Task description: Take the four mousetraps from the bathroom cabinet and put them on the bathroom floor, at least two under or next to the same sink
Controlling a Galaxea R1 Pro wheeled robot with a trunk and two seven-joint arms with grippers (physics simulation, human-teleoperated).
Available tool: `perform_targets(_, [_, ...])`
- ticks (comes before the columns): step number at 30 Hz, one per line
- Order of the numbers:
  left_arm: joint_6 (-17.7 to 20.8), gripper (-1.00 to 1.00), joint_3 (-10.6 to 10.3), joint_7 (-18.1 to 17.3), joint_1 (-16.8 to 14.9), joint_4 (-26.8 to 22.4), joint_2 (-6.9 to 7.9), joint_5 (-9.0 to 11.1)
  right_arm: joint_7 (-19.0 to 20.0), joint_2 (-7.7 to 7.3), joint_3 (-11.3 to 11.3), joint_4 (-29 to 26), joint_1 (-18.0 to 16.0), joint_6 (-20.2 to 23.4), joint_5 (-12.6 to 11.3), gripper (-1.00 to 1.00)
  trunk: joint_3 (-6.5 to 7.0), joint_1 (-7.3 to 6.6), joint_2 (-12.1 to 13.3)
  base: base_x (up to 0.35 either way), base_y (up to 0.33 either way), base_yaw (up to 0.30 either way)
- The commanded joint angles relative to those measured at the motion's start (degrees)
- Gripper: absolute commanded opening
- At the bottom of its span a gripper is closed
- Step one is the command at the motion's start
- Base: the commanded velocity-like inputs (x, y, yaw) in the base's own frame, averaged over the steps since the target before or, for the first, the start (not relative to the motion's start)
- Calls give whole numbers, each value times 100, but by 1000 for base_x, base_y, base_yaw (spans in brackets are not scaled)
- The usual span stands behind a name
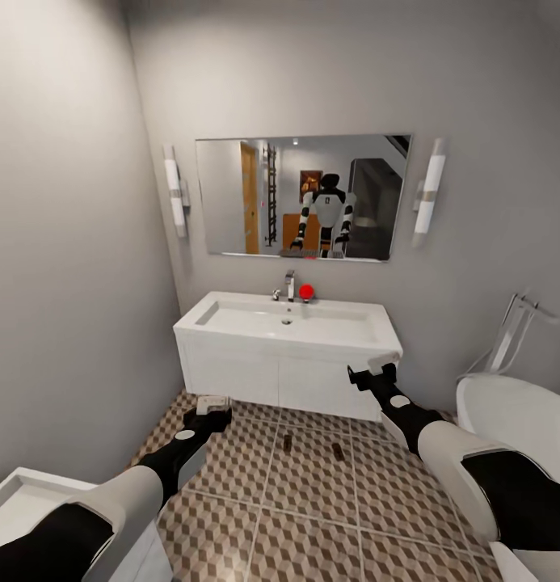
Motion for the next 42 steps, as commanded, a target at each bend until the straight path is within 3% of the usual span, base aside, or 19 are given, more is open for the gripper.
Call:
perform_targets(1, [-20,100,-49,28,-5,4,0,48,-34,-1,12,5,-4,-10,53,100,-1,3,-8,0,0,0])
perform_targets(6, [-13,100,-49,30,-5,3,-6,48,-39,-2,13,12,-2,-10,58,100,16,3,-8,0,0,0])
perform_targets(10, [-5,100,-49,29,-5,99,-36,54,-40,-8,7,9,205,-17,64,100,17,3,-8,0,0,0])
perform_targets(22, [-21,100,-49,28,8,1300,-114,56,-48,-4,12,5,1069,-145,71,100,18,3,-8,0,0,0])
perform_targets(29, [-28,100,-49,28,382,1460,-66,57,-62,-11,6,8,1583,-365,66,100,18,3,-8,0,0,0])
perform_targets(32, [-31,100,-49,28,716,1483,-11,57,-70,-19,3,8,1964,-666,54,100,18,3,-8,0,0,0])
perform_targets(35, [-31,100,-49,28,840,1486,35,57,-69,-61,3,11,2069,-801,20,100,18,3,-8,0,0,0])
perform_targets(42, [-280,100,-49,28,1272,1488,136,57,-60,-158,4,14,2265,-946,-506,100,18,3,-8,0,0,0])
